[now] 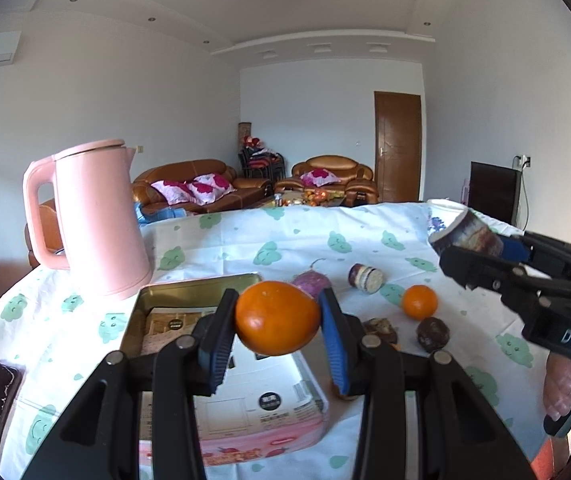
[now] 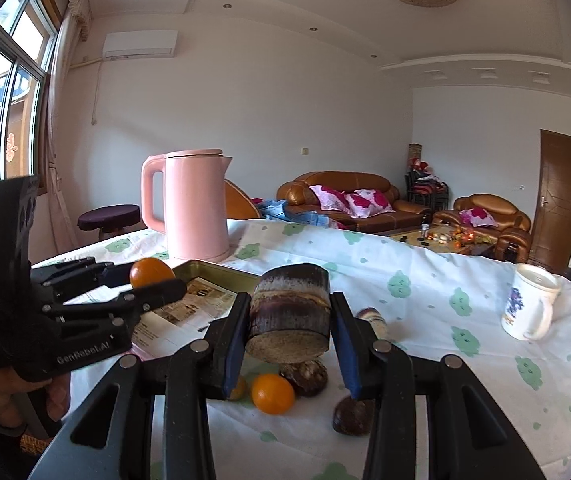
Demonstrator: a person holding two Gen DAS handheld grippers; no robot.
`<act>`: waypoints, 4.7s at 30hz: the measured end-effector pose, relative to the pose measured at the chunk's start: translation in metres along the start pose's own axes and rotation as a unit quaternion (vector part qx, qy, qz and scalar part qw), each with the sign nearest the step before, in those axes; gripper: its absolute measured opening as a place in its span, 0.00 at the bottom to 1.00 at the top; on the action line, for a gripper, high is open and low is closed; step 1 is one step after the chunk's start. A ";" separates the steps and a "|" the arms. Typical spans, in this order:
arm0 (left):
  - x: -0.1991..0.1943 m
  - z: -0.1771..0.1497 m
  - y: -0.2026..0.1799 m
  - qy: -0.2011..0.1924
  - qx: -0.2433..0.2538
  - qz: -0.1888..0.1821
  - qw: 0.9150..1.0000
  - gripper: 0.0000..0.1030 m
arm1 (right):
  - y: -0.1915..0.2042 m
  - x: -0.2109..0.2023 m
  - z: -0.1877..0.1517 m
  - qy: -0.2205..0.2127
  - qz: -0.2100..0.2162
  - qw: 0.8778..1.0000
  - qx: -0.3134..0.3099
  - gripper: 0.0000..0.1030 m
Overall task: Organize fruits
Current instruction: 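Carry the orange and the brown cake with both grippers toward the tin box, then lower both held items into the tin and open both grippers, then grasp another orange with the right gripper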
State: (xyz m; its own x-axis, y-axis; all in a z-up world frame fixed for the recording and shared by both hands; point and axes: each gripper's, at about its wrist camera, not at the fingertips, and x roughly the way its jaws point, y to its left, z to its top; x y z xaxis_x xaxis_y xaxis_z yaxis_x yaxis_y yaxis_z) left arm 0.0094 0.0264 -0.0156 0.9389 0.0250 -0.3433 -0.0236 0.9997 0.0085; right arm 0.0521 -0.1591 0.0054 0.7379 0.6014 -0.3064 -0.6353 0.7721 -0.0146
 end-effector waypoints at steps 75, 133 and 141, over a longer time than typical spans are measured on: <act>0.099 -0.004 0.105 0.166 0.005 0.061 0.984 0.41 | 0.071 0.191 0.009 0.182 0.080 0.980 0.023 0.42; 0.031 -0.002 0.012 0.089 -0.001 -0.030 0.996 0.77 | -0.004 0.065 -0.037 0.188 -0.021 0.981 0.054 0.37; 0.051 -0.014 -0.047 0.136 0.077 -0.073 0.985 0.40 | -0.039 0.047 -0.038 0.167 -0.070 0.981 0.070 0.37</act>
State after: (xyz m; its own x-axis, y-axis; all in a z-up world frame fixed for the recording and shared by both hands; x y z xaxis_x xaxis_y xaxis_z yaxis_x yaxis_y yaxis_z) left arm 0.0533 -0.0194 -0.0468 0.8011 -0.0984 -0.5904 0.1768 0.9813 0.0763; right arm 0.1030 -0.1690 -0.0442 0.6843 0.4053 -0.6062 -0.4786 0.8768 0.0460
